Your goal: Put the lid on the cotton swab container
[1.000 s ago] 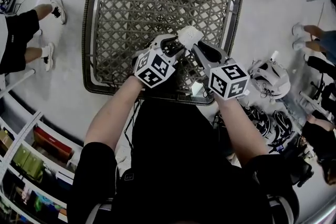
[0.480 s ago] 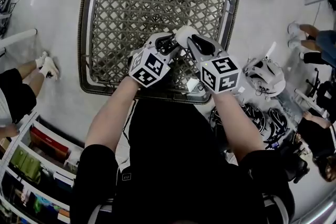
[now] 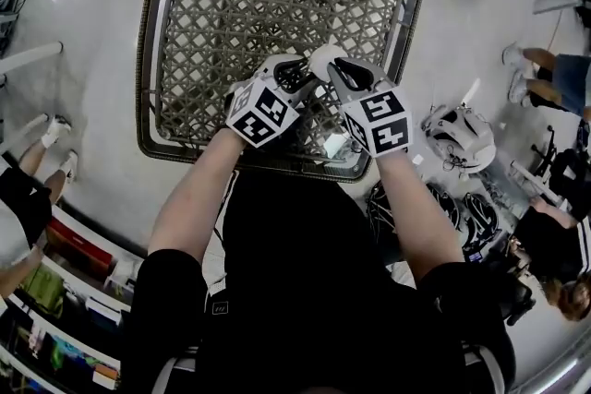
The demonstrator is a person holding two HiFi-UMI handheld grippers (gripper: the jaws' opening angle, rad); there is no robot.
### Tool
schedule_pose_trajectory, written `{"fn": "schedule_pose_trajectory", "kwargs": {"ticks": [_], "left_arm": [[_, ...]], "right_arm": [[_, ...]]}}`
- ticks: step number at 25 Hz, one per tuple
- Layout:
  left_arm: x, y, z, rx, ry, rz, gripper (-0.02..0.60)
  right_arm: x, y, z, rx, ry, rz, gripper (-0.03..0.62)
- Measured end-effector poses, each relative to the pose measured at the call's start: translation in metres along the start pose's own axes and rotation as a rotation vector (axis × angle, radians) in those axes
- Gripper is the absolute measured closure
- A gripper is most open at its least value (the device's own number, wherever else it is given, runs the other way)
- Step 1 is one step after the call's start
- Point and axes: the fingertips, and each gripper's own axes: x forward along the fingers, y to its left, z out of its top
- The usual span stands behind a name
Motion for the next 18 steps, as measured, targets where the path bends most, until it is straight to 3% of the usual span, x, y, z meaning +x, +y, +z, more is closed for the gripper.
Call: {"fn": "schedule_pose_trajectory", "kwargs": {"ticks": [5, 10, 18], "left_arm": [[-0.004, 0.002, 0.002, 0.002, 0.003, 0.005, 0.426], [-0.010, 0.004, 0.006, -0.004, -0.004, 0.014, 0.426], [-0.030, 0.008, 0.037, -0.088, -0.117, 0.000, 0.437]], "right_arm": [[0.002, 0.007, 0.002, -0.112, 0.051, -0.018, 0.543], [0.004, 0.006, 0.003, -0.118, 0.069, -0.002, 0.543], [0.004, 0.001, -0.006, -0.088, 0.093, 0.015, 0.545]]}}
